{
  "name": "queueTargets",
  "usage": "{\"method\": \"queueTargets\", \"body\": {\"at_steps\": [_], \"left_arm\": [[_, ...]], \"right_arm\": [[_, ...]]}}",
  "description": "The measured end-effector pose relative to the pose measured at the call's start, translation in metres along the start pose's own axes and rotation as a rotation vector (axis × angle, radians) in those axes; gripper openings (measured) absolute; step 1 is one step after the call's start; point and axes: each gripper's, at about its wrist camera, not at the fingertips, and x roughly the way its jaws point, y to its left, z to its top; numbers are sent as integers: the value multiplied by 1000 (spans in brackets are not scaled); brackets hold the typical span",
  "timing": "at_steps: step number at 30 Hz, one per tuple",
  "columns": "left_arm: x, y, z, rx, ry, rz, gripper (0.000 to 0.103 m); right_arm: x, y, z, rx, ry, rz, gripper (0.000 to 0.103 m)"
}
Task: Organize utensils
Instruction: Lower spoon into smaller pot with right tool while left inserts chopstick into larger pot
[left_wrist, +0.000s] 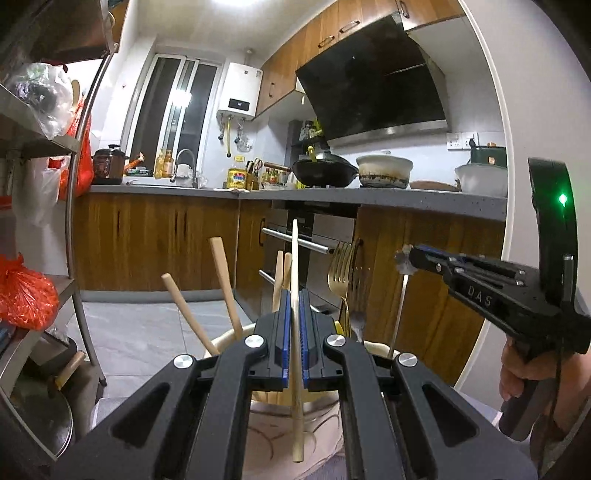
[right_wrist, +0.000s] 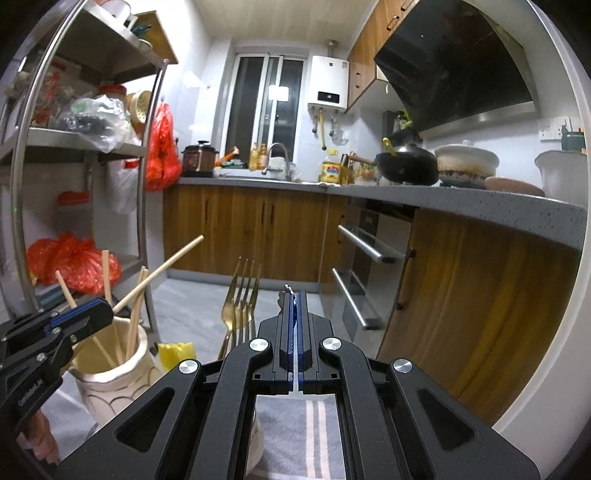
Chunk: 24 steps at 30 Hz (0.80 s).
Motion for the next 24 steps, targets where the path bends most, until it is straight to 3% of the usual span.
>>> {"method": "queueTargets", "body": {"at_steps": [7, 14, 24], "left_arm": [[17, 0, 16, -17, -33, 33, 4], [25, -3, 1, -1, -30, 53, 4], [12, 1, -6, 9, 50, 29, 4]], "right_arm": [[1, 2, -5, 12, 14, 15, 2], [-1, 2, -6, 9, 14, 24, 2], [6, 5, -9, 4, 57, 37, 2]]}}
